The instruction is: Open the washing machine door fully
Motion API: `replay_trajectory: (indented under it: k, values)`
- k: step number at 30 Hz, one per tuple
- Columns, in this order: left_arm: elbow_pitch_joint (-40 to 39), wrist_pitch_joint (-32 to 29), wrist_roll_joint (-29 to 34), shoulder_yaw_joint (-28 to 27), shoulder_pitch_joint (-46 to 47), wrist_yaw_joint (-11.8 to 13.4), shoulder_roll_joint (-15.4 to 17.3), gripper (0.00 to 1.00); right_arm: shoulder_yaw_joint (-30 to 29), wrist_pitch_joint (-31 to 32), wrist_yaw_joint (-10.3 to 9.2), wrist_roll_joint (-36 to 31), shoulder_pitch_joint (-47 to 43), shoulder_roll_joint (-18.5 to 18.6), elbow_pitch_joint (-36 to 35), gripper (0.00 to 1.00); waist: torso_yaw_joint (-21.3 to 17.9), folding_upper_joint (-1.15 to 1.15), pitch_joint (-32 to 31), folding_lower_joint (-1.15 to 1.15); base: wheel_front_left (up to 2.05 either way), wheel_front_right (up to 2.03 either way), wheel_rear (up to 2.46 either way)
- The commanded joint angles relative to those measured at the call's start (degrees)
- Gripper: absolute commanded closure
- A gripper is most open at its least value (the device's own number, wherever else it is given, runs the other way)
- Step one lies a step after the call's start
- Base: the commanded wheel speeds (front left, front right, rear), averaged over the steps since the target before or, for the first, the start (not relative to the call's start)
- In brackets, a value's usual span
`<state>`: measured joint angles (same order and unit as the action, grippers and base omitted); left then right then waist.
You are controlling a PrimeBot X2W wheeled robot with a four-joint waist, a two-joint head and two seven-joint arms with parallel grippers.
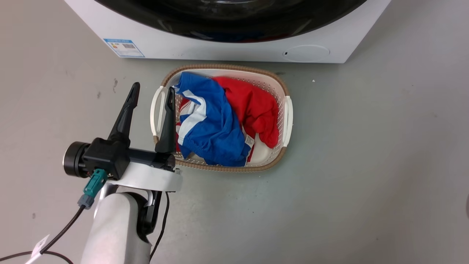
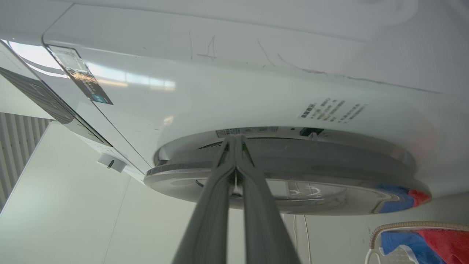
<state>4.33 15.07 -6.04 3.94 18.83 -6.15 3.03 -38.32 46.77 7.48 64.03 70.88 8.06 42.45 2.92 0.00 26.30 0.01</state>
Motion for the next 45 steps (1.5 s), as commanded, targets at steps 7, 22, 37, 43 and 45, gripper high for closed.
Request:
replay_trajectory:
  k: [7,22,37,43,45]
  values:
    - [-1.0,0.1,-0.1,0.6,2.1,-0.2,-0.1,0.0,1.9,4.6,0.03,-9.9,9.3,-0.6,3.2,1.0,1.3,0.0,3.2,-0.01,0.0,0.0,0.0]
    - [-2.4,0.1,-1.1,2.0,4.7,0.5,-0.1,0.0,-1.1,10.2,0.03,-26.2,17.9,-4.4,2.4,1.0,2.9,0.0,8.3,-0.01,0.0,0.0,0.0]
    - [-1.5,0.1,-1.0,2.4,5.4,0.6,-0.1,0.0,-4.3,21.3,0.03,-29.0,17.8,-5.5,1.4,1.0,2.3,0.0,7.8,-0.01,0.0,0.0,0.0]
    - [-0.5,0.1,-1.0,2.6,4.2,0.8,-0.1,0.0,-2.6,24.7,0.03,-27.6,14.4,-5.5,1.0,1.0,2.0,0.0,5.2,-0.01,0.0,0.0,0.0]
    - [-0.2,0.1,-1.3,2.6,3.6,0.9,-0.1,0.0,-1.5,25.6,0.03,-26.7,12.8,-5.5,0.8,1.0,2.0,0.0,3.9,-0.01,0.0,0.0,0.0]
